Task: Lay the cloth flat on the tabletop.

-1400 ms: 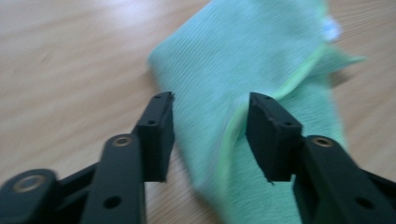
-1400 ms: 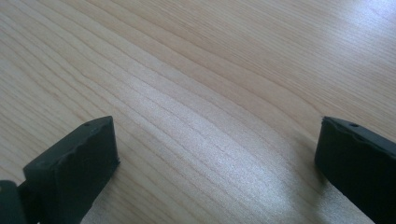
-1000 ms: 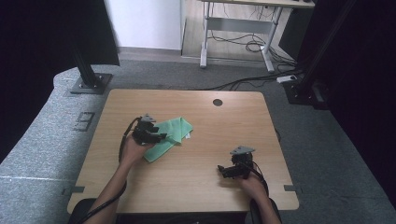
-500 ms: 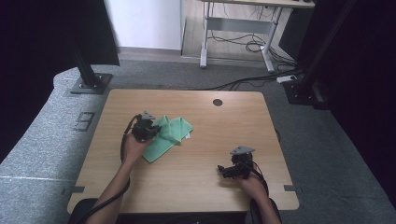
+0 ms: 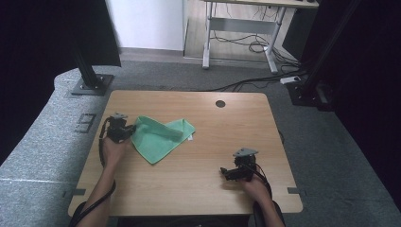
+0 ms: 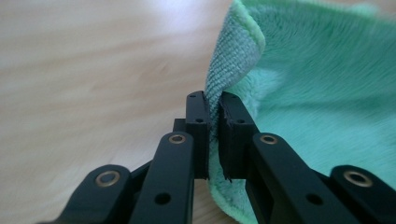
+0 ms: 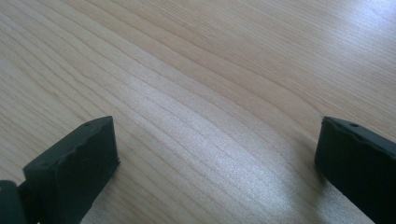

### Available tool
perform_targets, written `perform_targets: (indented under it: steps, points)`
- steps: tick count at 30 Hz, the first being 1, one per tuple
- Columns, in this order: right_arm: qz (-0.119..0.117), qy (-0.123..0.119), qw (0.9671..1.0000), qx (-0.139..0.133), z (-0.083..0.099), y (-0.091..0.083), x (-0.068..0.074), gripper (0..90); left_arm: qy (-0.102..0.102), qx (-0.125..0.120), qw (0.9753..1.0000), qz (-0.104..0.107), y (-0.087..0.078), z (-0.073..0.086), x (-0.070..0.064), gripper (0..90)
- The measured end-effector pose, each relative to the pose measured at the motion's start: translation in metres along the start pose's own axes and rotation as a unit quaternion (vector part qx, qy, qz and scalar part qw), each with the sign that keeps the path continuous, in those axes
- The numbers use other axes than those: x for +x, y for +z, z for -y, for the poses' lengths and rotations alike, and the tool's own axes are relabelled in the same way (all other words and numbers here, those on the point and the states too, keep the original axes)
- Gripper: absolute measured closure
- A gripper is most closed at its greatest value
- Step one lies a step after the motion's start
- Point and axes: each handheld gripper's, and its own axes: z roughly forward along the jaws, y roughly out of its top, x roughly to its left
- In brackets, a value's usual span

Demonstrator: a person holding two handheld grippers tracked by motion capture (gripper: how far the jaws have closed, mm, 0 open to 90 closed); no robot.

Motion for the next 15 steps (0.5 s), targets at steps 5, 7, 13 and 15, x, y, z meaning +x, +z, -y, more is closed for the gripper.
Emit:
perform_targets:
  steps: [5,7,13,15]
  points:
    - [0.0,0.0,1.0,0.0,0.0,0.0,0.0,0.0,-0.007,0.03,0.9994,-0.016,0.01,0.016,0.01,78.2]
    - [0.0,0.0,1.0,0.0,0.0,0.0,0.0,0.0,-0.006,0.036,0.9987,-0.036,0.012,0.017,0.013,72.2]
    - [0.0,0.0,1.0,0.0,0.0,0.0,0.0,0.0,-0.001,-0.003,0.9996,-0.029,0.0,0.004,0.006,37.7]
    - [0.0,0.0,1.0,0.0,0.0,0.0,0.0,0.0,0.007,-0.011,0.9999,-0.007,-0.002,-0.004,-0.002,31.0]
